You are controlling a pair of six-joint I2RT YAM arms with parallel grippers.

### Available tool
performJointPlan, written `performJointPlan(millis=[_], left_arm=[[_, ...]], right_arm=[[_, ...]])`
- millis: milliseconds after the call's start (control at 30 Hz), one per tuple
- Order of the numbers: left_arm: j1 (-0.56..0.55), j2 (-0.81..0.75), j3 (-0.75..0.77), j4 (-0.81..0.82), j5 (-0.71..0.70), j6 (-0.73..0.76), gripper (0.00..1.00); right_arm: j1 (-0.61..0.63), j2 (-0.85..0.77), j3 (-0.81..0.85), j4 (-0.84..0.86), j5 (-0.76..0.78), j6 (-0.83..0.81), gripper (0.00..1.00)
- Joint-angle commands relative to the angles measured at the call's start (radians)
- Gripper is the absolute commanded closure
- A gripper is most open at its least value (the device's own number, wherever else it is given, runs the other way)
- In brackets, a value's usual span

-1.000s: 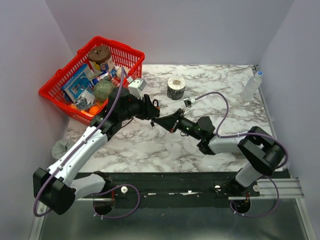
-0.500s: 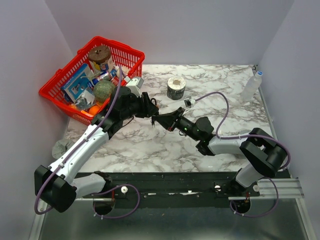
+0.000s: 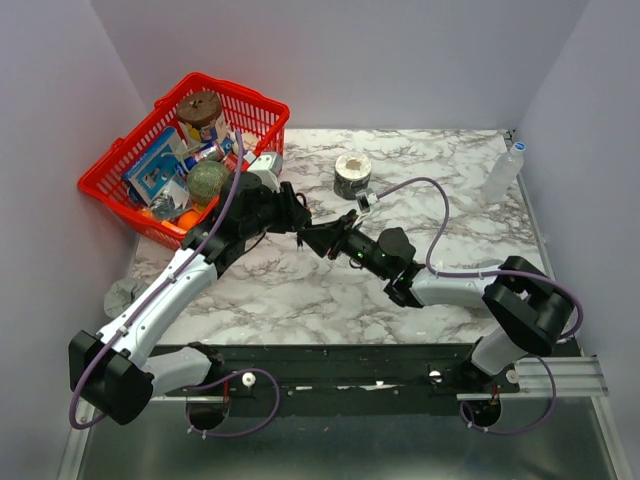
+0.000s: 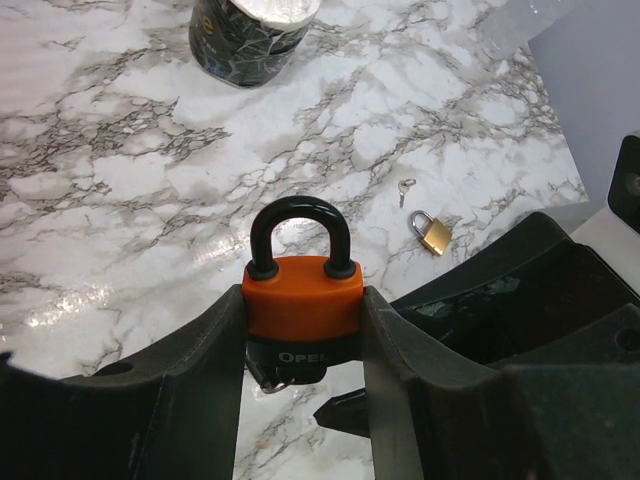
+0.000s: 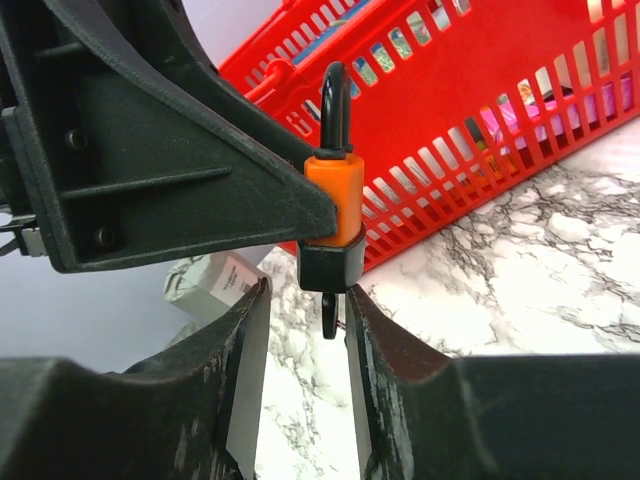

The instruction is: Unlock with the key

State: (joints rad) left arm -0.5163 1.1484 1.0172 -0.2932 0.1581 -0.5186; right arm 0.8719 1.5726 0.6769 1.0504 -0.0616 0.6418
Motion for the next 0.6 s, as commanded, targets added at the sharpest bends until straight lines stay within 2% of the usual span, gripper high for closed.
performJointPlan(millis=[0,333,567], left_arm=[[-0.021,0.008,0.012,-0.093,0.061,-0.001,1.0],[-0.019,0.001,0.021,-0.113,0.032,0.014,1.0],[-0.021,0.002,0.024,-0.118,0.015,0.022,1.0]], right_arm=[[0.007,0.01,0.087,0.002,0.117,-0.068,0.54],[0.012,0.02,0.081,-0.075,0.221,-0.06,0.52],[0.013,0.036,0.082,-0.056,0.183,-0.065,0.52]])
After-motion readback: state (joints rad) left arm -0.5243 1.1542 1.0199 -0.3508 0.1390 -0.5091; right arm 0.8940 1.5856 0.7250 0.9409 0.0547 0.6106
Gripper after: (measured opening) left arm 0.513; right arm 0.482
